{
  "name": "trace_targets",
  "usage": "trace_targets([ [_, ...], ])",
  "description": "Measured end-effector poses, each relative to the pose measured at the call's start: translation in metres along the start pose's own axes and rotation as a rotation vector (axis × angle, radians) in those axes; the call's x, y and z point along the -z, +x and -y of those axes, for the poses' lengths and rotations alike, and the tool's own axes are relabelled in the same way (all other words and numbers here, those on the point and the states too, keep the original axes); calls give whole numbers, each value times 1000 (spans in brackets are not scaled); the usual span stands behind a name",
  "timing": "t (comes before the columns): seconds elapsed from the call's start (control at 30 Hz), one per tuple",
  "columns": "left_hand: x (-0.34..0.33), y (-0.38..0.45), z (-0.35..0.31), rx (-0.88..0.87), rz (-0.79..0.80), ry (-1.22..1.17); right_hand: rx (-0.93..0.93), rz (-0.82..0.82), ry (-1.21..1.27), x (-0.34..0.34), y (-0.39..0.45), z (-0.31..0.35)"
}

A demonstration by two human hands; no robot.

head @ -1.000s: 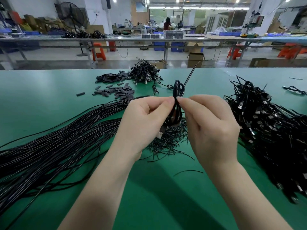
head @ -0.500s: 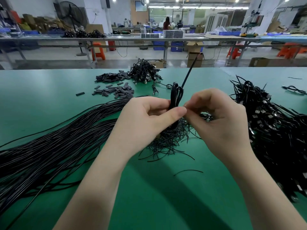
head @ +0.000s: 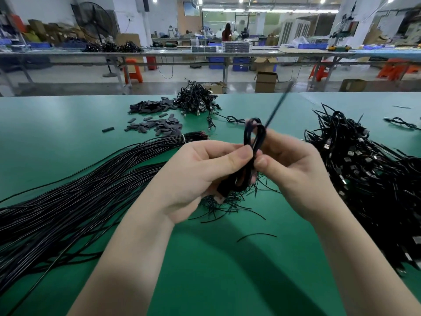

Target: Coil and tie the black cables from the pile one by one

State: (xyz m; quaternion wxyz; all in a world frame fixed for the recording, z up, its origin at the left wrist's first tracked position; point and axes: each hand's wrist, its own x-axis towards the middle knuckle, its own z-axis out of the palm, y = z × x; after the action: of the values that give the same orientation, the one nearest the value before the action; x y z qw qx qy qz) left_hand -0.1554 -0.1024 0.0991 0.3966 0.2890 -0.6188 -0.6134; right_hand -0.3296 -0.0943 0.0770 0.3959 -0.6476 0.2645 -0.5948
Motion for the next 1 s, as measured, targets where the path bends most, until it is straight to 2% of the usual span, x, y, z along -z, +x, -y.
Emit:
trace_targets([
  [0.07,3,0,1,20,54,1,-30,79,26,0,-1,0],
  [0.17,7,0,0,72,115,-12,-14,72,4,-2,-2,2],
  [0.27,7,1,1,88,27,34,-9,-12,-18,-6,-3,-1],
  [0.3,5,3,3,72,-42,148,-23,-51,-32,-6,-4,-5],
  [0.37,-3,7,12,46,-159,560,-108,-139,-14,-5,-10,-13],
  [0.43,-13,7,18,44,-221,915,-241,-298,91,6,-19,-19],
  [0.5,-17,4,20,78,-236,988,-325,-504,83,27,-29,-14],
  [0.57,-14,-1,17,79,-250,946,-341,-632,-228,61,-41,-3],
  [0.67,-3,-5,8,35,-327,995,-255,-648,-1215,125,-58,20],
  [0.7,1,-4,8,36,-356,1058,-206,-680,-1443,147,-63,27],
  [0.73,5,-4,8,43,-387,1133,-198,-725,-1569,169,-67,31],
  [0.8,18,-2,15,59,-425,1301,-361,-737,-1716,205,-76,27],
  [0.9,54,-5,35,114,-429,1548,-849,-617,-1692,235,-95,-3],
  [1.0,105,-11,58,255,-415,1735,-902,-660,-1558,237,-103,-20],
])
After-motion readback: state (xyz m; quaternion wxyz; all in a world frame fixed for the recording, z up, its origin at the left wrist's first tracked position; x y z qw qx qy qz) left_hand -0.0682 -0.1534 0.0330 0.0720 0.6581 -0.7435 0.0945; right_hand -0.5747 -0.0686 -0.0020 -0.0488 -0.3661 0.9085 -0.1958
